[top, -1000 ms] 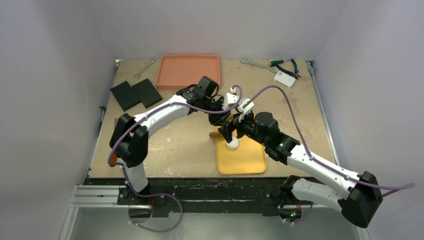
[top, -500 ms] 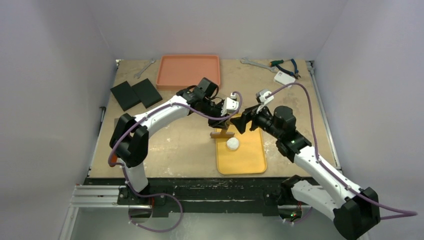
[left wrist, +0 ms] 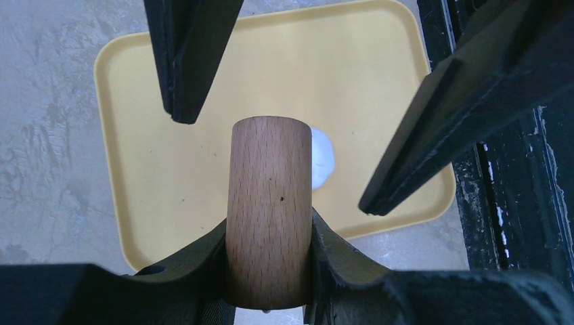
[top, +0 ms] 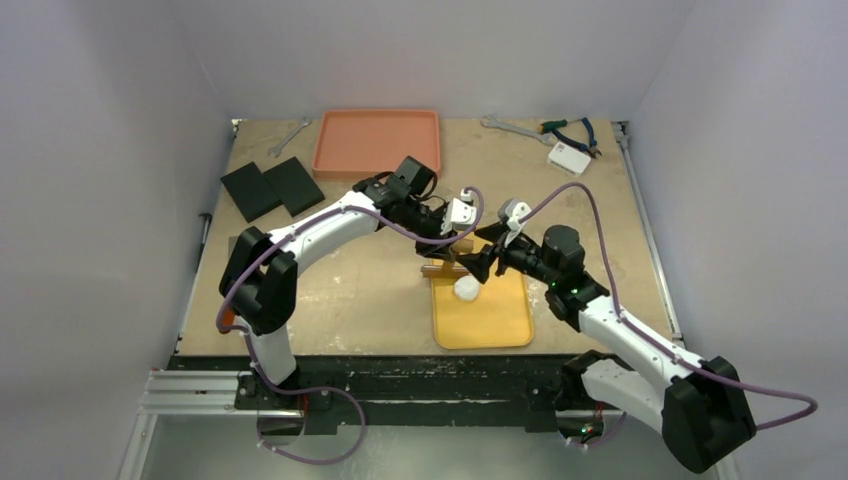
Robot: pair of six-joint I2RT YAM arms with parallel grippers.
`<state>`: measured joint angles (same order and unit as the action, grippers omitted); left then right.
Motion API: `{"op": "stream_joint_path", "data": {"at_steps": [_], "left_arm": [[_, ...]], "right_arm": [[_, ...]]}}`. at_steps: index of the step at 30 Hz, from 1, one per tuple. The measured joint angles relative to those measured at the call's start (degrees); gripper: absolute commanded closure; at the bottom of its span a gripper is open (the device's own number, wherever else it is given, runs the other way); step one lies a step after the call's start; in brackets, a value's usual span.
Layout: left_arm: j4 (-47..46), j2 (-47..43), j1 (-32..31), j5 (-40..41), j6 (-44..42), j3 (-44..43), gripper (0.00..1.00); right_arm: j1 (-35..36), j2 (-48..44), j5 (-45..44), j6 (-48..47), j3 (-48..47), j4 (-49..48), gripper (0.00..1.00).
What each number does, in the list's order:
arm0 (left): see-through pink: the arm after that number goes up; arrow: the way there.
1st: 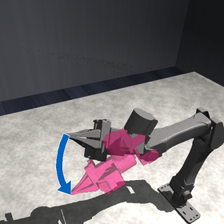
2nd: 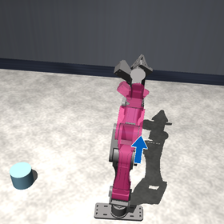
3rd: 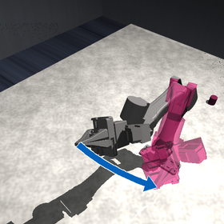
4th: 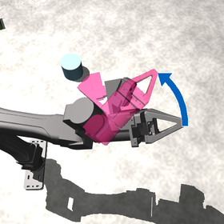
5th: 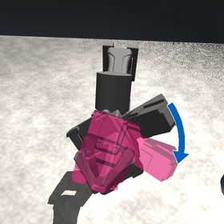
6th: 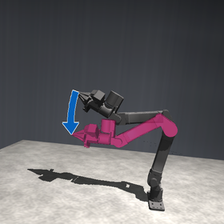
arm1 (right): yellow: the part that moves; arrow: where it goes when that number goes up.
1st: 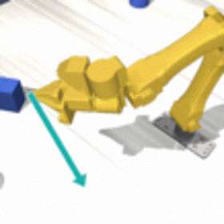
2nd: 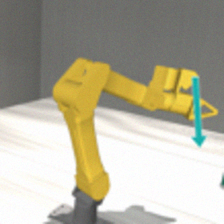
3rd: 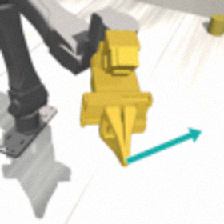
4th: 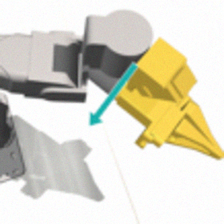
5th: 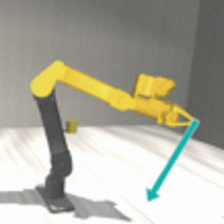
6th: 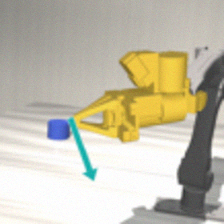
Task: Roll out the dumpling wrappers from the dough
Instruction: Pick up the rolling pin from the center of the board.
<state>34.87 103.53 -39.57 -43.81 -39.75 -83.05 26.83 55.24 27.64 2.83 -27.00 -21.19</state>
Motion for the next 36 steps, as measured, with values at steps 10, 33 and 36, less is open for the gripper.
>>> {"op": "stream_joint_path", "data": {"at_steps": [10,33,36], "left_arm": [[-0.98,0.57,0.0,1.2,1.42,-1.6,1.0],[7.15,0.68,-0.04,-1.92,7.63,-17.57,1.0],[7.85,0.33,-0.17,-2.97,7.87,-17.59,1.0]], "right_arm": [[-0.55,4.42,-2.08,-7.96,2.67,-9.07,0.22],[-7.34,9.4,16.72,-13.31,-8.96,-3.96,0.05],[-7.34,10.16,18.71,-12.92,-9.05,-4.09,0.14]]}}
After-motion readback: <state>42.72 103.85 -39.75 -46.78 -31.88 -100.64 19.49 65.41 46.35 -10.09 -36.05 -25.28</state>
